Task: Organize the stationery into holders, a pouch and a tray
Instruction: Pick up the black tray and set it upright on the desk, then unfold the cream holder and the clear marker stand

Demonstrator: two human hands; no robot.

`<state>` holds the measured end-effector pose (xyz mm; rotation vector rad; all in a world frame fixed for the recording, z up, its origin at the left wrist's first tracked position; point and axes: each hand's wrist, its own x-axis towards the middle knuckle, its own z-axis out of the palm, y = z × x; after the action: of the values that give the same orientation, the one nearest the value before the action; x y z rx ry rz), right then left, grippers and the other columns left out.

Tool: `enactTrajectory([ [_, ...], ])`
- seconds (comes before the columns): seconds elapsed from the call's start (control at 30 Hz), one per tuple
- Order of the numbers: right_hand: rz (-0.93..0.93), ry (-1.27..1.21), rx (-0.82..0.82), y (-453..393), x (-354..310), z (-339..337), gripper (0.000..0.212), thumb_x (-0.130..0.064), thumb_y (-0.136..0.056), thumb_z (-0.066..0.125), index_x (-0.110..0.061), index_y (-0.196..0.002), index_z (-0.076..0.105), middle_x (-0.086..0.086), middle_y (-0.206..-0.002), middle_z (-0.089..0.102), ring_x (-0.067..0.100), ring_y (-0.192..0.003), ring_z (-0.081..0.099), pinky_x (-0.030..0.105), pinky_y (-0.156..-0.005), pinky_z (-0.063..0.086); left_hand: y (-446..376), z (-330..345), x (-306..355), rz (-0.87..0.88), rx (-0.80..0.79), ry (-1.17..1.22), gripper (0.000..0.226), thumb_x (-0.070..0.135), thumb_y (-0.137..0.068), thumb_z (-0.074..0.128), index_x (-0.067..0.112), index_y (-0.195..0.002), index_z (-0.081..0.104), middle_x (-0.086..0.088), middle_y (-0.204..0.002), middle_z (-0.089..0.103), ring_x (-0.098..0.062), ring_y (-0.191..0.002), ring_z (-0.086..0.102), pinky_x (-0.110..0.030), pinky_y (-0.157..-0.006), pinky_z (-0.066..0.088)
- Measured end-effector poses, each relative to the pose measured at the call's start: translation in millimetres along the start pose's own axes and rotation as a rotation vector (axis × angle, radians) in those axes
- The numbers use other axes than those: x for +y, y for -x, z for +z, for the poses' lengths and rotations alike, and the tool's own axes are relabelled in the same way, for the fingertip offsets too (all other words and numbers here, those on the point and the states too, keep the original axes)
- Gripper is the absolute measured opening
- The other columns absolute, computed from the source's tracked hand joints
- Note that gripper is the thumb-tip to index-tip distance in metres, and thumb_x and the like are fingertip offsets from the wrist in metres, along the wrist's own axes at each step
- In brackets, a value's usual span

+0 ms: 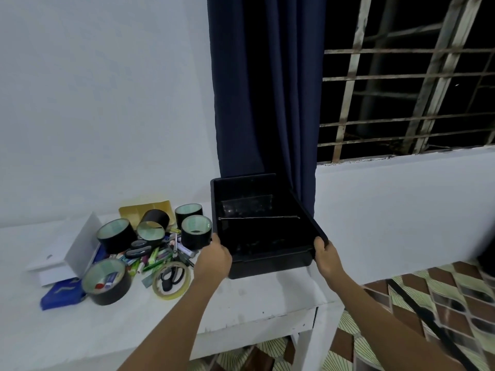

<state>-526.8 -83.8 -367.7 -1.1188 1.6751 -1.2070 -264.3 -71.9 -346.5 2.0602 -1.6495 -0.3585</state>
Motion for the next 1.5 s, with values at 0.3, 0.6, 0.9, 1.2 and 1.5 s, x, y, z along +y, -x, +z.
enactTrajectory([
  [0.3,-0.029,0.035,0.039,-12,-7,26,0.044,-0.035,-0.102,0.034,0.001,-0.12,0.05,0.013,-0.106,0.057,0.03,-0.099,0.055,0.034,-0.083,0.042,-31,-7,-10,0.006,-0.009,0.036,0.041,0.019,-0.097,0.036,0.008,-0.137,0.041,-0.018,-0.112,0.064,-0.035,-0.1,0.062,-0.035,-0.076,0.046],
  [0.6,-0.463,0.533,0.334,-17,-18,37,0.047,-0.014,-0.096,0.052,0.007,-0.136,0.04,0.024,-0.126,0.053,0.04,-0.119,0.048,0.047,-0.106,0.038,-69,-31,-23,0.194,-0.131,-0.14,0.033,0.029,-0.097,0.037,0.003,-0.099,0.057,-0.016,-0.092,0.064,-0.031,-0.086,0.062,-0.04,-0.076,0.053],
  [0.9,-0.773,0.732,-0.005,-25,-112,139,0.055,-0.03,-0.098,0.051,-0.005,-0.144,0.038,0.011,-0.147,0.041,0.024,-0.141,0.029,0.024,-0.116,0.015,-146,-126,-45,0.232,-0.079,-0.099,0.035,0.022,-0.091,0.049,0.005,-0.12,0.06,-0.018,-0.12,0.061,-0.032,-0.108,0.058,-0.035,-0.087,0.048],
  [1.2,-0.755,0.726,-0.443,-32,-174,281,0.043,-0.031,-0.096,0.054,-0.01,-0.133,0.052,0.007,-0.136,0.055,0.021,-0.123,0.052,0.026,-0.102,0.038,-212,-178,-135,0.165,-0.053,-0.174,0.048,0.014,-0.088,0.052,0.01,-0.136,0.051,-0.012,-0.14,0.049,-0.028,-0.129,0.046,-0.034,-0.104,0.038],
  [1.5,-0.622,1.016,-0.463,-50,-181,374,0.043,-0.028,-0.094,0.052,-0.004,-0.13,0.052,0.015,-0.129,0.058,0.031,-0.12,0.051,0.041,-0.099,0.046,-246,-177,-213,0.042,-0.272,-0.455,0.066,0.017,-0.085,0.053,0.023,-0.148,0.032,-0.014,-0.144,0.035,-0.034,-0.126,0.044,-0.042,-0.103,0.043],
])
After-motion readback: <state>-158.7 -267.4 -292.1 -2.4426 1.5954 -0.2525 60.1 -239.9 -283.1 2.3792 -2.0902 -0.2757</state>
